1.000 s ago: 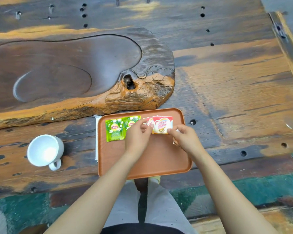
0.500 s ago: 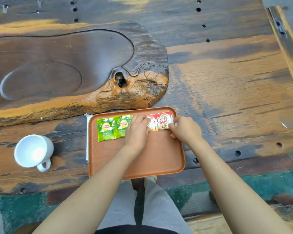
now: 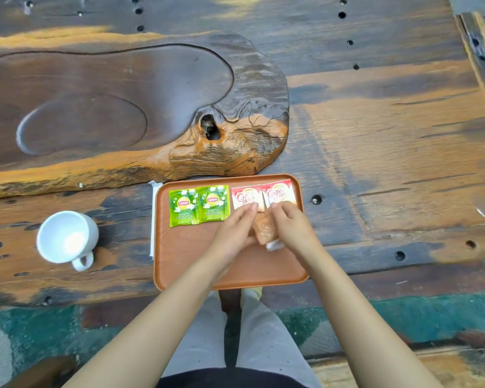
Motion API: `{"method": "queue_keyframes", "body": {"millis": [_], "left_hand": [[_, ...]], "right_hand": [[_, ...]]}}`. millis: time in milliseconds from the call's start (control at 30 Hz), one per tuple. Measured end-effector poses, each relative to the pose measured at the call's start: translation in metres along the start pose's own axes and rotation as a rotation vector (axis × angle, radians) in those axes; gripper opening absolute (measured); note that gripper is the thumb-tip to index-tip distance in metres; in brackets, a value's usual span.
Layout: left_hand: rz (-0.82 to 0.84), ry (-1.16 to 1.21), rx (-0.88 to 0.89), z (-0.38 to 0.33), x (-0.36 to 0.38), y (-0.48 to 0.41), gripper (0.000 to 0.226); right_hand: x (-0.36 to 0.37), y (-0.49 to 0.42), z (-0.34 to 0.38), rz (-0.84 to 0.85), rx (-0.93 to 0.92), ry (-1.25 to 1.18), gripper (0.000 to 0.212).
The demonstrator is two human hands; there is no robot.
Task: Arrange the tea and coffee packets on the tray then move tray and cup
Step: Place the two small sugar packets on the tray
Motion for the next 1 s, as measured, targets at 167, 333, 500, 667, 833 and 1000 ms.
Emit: {"method": "queue_keyframes", "body": {"millis": [167,333,500,667,833,1000], "left_hand": [[-0.033,0.204,-0.097,0.014,-0.031,0.019,0.033],[-0.115,0.107,-0.077,0.017,-0.062,0.026,0.031],[-0.232,0.127,-0.016,0.011,-0.089,0.033,0.021],[-0.316,0.169,0.038,0.008,-0.116,0.043,0.031],[-0.371,0.22,0.034,0.006,-0.141,0.053,0.027],[-0.493,0.283,0.064,-0.003,-0.183,0.065,0.033]], "right_hand": [[0.031,0.024,0.001,0.151,-0.03,-0.16,0.026],[0.047,0.025,0.01,0.12,-0.14,-0.049,0.021],[0.063,0.022,0.019,0.135,-0.083,-0.108,0.012],[0.081,0.024,0.029,0.186,-0.081,-0.194,0.02],[0.089,0.019,0.033,0.097,-0.024,-0.416,0.019],[0.109,0.013,0.034,0.159,-0.135,-0.006,0.02]]}}
Point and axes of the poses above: each hand's wrist, its own y-axis away from the middle knuckle, its own x-axis out of the palm, z = x × y, the point moved 6 cm from there along -y, towards the middle knuckle, and after that the axes turned 4 degrees about y, right-handed, at the moved point
